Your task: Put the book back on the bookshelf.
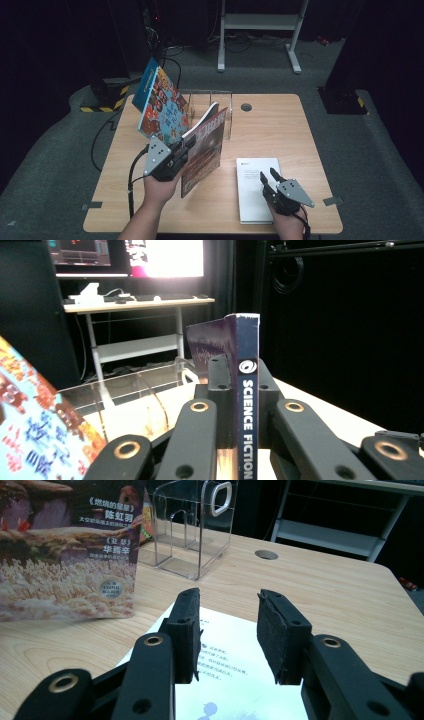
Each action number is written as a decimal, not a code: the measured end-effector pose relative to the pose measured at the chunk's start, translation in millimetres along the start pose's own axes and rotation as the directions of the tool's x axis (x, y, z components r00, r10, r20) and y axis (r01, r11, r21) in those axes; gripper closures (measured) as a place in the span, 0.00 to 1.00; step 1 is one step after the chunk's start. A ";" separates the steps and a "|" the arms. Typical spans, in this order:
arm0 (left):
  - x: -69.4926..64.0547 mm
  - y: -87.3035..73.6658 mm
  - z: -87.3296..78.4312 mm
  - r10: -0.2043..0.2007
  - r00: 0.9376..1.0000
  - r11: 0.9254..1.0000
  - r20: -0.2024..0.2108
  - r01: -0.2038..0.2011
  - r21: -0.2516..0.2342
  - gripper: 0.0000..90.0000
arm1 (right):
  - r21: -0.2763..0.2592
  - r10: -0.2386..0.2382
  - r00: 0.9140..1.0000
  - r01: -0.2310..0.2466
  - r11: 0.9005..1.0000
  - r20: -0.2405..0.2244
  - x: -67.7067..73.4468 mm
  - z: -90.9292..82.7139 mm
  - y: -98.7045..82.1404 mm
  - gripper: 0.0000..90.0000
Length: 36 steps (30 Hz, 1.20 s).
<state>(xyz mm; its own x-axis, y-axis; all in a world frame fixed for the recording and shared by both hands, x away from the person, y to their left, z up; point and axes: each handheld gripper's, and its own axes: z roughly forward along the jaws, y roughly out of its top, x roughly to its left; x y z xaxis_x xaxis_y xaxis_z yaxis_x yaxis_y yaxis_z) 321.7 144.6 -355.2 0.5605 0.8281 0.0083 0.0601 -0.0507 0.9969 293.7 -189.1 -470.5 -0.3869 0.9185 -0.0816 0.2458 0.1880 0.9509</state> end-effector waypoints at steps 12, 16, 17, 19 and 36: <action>-9.7 6.2 34.8 -0.011 1.000 1.000 0.012 0.011 -0.010 0.93 | -0.011 0.007 1.000 -0.007 1.000 0.002 -4.4 -4.9 1.3 0.70; -13.5 8.3 46.3 -0.012 1.000 1.000 0.018 0.012 -0.027 0.93 | -0.016 0.011 1.000 -0.011 1.000 0.002 -5.6 -5.3 1.1 0.70; -14.3 8.8 49.3 -0.010 1.000 0.999 0.022 0.010 -0.030 0.93 | -0.017 0.010 1.000 -0.010 1.000 0.002 -5.5 -5.1 1.0 0.70; -15.3 9.3 54.7 -0.008 1.000 0.999 0.027 0.009 -0.040 0.93 | -0.016 0.008 1.000 -0.008 1.000 0.000 -5.0 -4.9 0.9 0.70; -8.7 -3.4 58.0 -0.016 0.998 0.999 0.061 0.018 -0.035 0.93 | 0.000 0.026 1.000 -0.026 1.000 -0.009 -5.3 -3.3 -2.3 0.71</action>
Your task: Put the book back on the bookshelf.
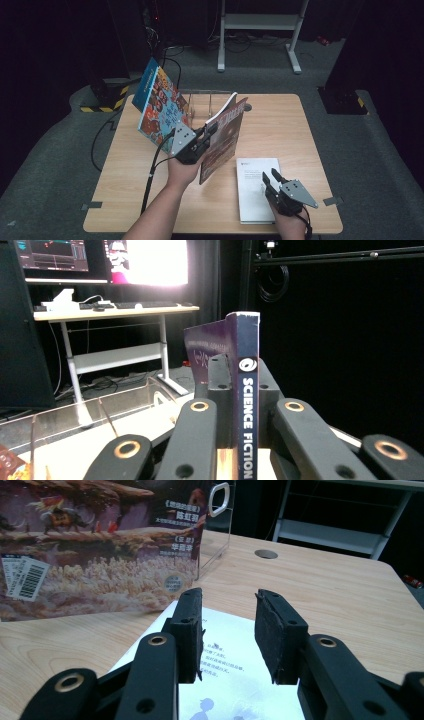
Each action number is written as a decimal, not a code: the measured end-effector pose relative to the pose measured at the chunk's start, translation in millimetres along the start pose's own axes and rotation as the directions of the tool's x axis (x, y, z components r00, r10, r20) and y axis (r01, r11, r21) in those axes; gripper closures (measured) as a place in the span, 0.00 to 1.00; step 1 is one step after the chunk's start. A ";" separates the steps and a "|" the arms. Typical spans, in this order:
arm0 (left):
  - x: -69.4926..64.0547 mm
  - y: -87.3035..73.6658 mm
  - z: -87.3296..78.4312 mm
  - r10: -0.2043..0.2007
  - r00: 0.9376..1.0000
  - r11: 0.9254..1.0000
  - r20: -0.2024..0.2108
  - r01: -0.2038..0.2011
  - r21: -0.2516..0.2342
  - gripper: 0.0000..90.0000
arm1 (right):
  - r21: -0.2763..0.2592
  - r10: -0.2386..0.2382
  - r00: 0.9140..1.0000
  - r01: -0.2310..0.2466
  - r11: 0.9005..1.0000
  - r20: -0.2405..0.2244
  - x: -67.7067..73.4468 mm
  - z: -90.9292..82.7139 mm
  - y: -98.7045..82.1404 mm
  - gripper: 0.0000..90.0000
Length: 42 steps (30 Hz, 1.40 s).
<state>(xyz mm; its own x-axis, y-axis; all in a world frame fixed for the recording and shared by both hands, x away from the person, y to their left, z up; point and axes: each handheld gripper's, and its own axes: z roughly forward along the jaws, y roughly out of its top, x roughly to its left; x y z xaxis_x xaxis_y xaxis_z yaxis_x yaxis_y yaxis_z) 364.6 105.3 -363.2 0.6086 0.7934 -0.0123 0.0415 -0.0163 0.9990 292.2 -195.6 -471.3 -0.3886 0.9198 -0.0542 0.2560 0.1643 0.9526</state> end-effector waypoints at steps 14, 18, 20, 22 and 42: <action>13.6 -16.1 -42.1 0.005 0.999 1.000 0.033 -0.005 0.006 0.93 | 0.006 -0.011 1.000 0.011 1.000 0.009 1.3 2.1 -1.3 0.71; 18.3 -23.1 -54.4 0.002 0.999 1.000 0.039 -0.002 0.009 0.93 | 0.010 -0.015 1.000 0.015 1.000 0.012 2.0 2.5 -1.9 0.71; 19.0 -25.5 -58.4 -0.002 0.999 1.000 0.042 0.001 0.010 0.93 | 0.010 -0.017 1.000 0.017 1.000 0.014 2.3 2.7 -2.0 0.71; 19.4 -27.4 -62.4 0.007 0.999 1.000 0.044 -0.007 0.014 0.93 | 0.011 -0.014 1.000 0.014 1.000 0.013 2.7 3.0 -2.1 0.71; 15.9 -24.6 -71.3 0.067 0.998 0.995 -0.001 -0.067 0.079 0.89 | 0.039 -0.016 1.000 0.015 0.999 0.025 0.1 5.7 -5.8 0.69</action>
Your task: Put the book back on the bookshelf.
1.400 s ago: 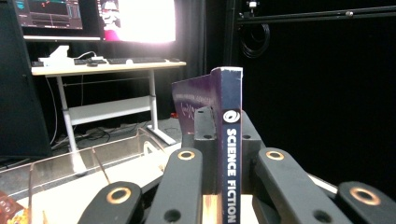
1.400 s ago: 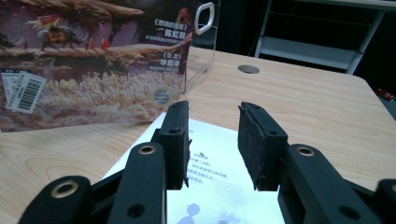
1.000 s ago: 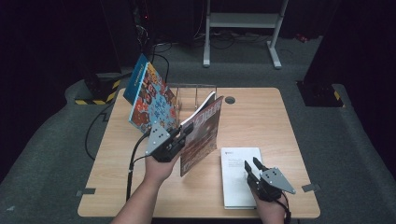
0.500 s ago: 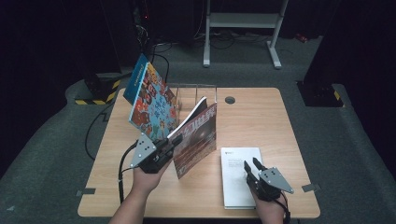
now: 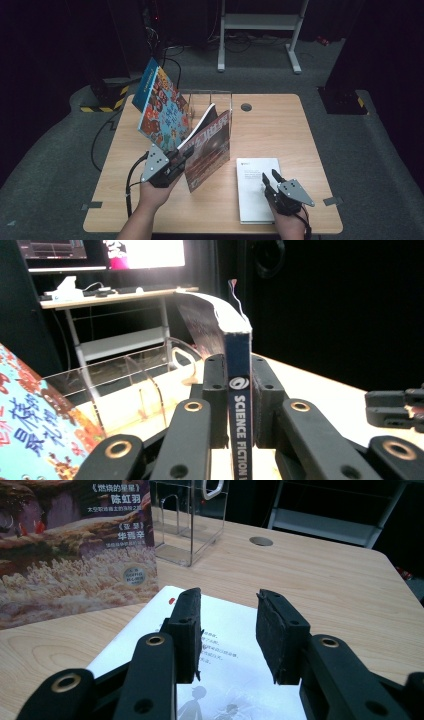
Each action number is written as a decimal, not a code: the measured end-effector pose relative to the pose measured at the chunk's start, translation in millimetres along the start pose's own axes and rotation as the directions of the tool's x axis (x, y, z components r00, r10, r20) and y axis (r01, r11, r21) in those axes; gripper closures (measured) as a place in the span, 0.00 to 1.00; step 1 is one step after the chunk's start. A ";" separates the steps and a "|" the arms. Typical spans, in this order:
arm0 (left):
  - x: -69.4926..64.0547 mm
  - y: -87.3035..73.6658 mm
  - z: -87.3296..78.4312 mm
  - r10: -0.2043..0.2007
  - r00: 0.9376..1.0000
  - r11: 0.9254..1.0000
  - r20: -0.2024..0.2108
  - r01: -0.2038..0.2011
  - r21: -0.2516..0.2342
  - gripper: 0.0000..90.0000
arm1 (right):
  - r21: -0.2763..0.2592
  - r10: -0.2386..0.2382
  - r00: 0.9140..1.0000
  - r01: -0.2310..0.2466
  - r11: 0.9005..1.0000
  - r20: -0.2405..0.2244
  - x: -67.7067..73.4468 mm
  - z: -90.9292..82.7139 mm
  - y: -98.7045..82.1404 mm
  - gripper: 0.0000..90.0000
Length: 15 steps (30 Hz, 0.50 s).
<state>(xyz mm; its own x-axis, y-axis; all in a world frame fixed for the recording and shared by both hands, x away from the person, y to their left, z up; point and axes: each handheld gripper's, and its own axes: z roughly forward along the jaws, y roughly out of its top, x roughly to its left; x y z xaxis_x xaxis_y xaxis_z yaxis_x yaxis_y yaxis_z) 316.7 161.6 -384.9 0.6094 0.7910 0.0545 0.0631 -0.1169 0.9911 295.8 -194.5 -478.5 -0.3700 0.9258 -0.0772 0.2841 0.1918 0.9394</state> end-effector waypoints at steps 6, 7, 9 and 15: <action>-1.3 0.9 1.3 0.028 1.000 0.999 0.001 -0.028 0.023 0.87 | -0.002 -0.002 1.000 0.002 1.000 0.000 -0.1 -0.7 -0.1 0.69; -1.5 0.6 1.4 0.029 1.000 0.999 0.002 -0.029 0.021 0.87 | -0.001 -0.002 1.000 0.002 1.000 0.000 -0.1 -0.6 -0.1 0.69; -2.1 0.5 1.7 0.026 1.000 1.000 0.006 -0.026 0.017 0.87 | 0.001 0.000 1.000 0.000 1.000 -0.003 -0.1 0.0 -0.5 0.69; -5.1 -0.1 1.8 0.055 0.998 0.998 0.011 -0.055 0.018 0.87 | 0.005 -0.005 1.000 0.005 1.000 -0.005 1.2 1.2 -1.0 0.69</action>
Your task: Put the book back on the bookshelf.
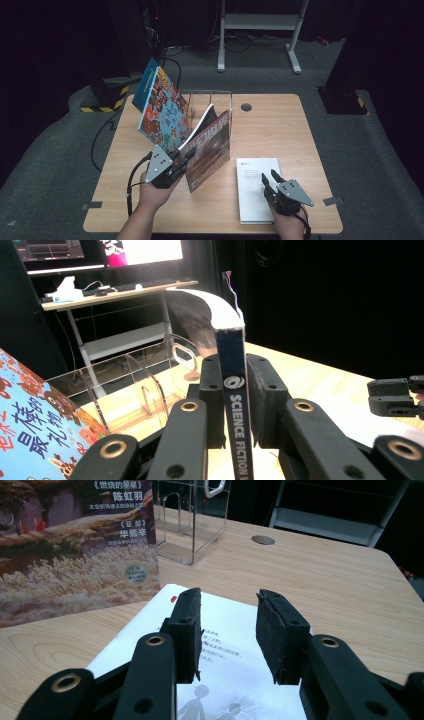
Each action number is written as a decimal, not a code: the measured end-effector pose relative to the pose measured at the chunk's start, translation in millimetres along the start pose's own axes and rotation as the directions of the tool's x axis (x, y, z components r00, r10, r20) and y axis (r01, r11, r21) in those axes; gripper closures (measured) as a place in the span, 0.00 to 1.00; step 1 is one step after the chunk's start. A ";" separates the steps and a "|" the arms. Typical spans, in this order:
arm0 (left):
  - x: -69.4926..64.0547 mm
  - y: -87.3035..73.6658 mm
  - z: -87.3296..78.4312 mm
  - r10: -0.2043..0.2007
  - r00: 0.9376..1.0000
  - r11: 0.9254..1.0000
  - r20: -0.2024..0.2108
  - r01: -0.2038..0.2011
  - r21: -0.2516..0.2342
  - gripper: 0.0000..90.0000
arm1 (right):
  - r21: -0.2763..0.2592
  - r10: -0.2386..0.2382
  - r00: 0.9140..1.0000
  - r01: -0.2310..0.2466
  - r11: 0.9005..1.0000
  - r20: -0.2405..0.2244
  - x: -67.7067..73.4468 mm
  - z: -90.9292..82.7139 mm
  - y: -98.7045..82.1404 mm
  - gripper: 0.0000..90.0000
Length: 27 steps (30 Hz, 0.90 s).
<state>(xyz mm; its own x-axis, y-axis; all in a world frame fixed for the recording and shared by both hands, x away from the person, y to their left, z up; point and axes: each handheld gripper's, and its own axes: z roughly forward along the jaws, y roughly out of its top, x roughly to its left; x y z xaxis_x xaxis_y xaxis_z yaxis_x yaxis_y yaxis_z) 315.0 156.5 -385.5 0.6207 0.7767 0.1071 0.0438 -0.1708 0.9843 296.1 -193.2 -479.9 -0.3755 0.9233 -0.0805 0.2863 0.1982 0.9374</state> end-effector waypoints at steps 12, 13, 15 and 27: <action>-8.1 -1.0 8.5 0.033 0.999 0.999 0.023 -0.034 0.025 0.84 | -0.001 0.001 1.000 -0.001 1.000 -0.003 0.1 -1.4 0.6 0.69; -9.5 -1.0 10.0 0.035 0.999 0.999 0.024 -0.035 0.024 0.84 | 0.000 0.002 1.000 -0.002 1.000 -0.004 0.2 -1.2 0.4 0.69; -11.6 -0.5 12.3 0.044 0.999 0.999 0.025 -0.044 0.025 0.82 | 0.002 0.002 1.000 -0.002 1.000 -0.004 0.5 -1.2 0.4 0.69; -14.2 0.9 15.8 -0.036 0.999 0.999 0.007 0.036 0.000 0.88 | 0.002 0.007 1.000 -0.007 1.000 -0.008 0.4 -1.0 0.4 0.69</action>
<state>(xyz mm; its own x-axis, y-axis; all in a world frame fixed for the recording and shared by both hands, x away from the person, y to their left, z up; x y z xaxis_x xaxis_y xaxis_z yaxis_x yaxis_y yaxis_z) 318.6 135.7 -388.3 0.6240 0.7782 0.0709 0.0663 -0.1431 0.9875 295.2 -193.1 -479.2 -0.3806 0.9220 -0.0717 0.2905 0.1928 0.9373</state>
